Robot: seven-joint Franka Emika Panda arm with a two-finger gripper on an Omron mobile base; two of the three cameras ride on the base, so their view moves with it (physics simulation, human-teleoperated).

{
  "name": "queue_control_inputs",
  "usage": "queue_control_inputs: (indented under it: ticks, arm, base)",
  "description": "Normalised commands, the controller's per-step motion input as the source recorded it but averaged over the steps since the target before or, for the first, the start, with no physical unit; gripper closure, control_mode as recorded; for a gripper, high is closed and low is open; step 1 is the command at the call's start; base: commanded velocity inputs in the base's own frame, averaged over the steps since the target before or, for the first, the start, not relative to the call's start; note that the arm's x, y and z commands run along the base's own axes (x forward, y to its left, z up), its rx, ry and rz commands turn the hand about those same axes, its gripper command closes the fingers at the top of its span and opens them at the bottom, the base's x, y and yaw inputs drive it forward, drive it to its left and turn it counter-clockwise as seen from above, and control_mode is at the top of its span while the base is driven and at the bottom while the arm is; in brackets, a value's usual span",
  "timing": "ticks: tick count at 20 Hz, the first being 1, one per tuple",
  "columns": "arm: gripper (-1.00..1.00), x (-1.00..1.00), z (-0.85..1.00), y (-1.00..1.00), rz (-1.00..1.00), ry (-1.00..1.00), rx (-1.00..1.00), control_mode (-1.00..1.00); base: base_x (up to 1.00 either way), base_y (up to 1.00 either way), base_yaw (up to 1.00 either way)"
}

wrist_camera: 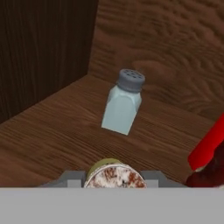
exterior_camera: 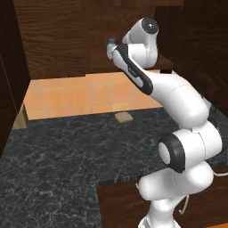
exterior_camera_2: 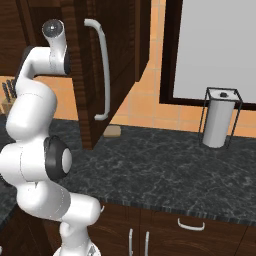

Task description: Put the shaker and condiment bottle from the counter next to their counterparts in the cabinet.

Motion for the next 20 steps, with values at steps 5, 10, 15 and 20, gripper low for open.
queue_control_inputs:
  ticks: [5,10,15,20]
  arm:
    - [1.00,0.07,-0.20,0.07,0.00,0.03,0.00,-1.00]
    - [1.00,0.12,-0.22,0.19,0.00,0.03,-0.01,-1.00]
    - [1.00,0.19,-0.04,0.14,0.00,0.00,-0.04,-1.00]
    - [-1.00,0.26,-0.03,0.06,0.00,0.00,-0.02,-1.00]
  base:
    - [0.00,0.00,0.00]
    - [0.00,0.00,0.00]
    - [0.00,0.00,0.00]
    - [0.00,0.00,0.00]
